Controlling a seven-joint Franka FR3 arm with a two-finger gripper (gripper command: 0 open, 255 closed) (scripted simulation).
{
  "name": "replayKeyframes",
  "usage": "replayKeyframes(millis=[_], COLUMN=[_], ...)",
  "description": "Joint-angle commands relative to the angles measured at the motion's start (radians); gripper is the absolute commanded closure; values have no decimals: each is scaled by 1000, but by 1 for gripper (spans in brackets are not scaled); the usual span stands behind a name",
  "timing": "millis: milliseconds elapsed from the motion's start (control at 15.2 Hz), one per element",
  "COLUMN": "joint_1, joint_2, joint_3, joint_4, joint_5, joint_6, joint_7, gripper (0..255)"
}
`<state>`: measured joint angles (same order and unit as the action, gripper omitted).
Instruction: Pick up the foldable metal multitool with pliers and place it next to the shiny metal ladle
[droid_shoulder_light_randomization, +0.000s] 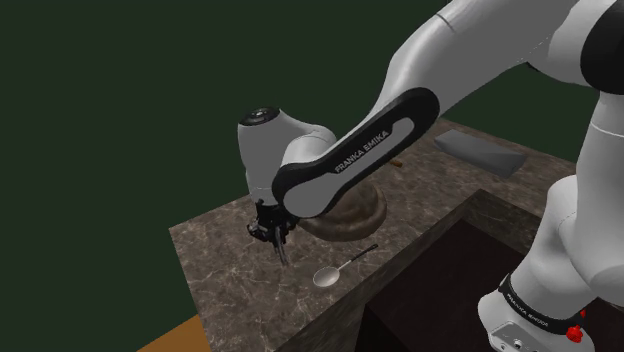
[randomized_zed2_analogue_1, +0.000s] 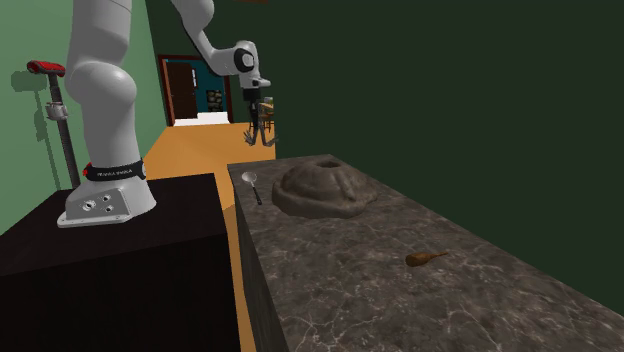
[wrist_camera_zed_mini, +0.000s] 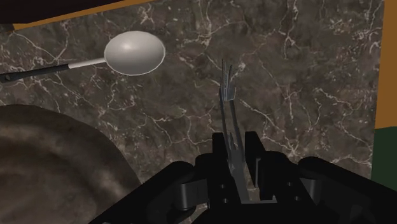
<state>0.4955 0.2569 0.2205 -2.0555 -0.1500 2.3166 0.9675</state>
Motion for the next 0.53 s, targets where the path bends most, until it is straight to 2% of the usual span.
replayKeyframes(millis=[0, 462], joint_1=[0, 8], joint_2=[17, 81], joint_3=[-3, -15], joint_4=[-5, -22], joint_5=[-7, -34], joint_6=[23, 100], joint_7=[3, 25], gripper=[255, 255])
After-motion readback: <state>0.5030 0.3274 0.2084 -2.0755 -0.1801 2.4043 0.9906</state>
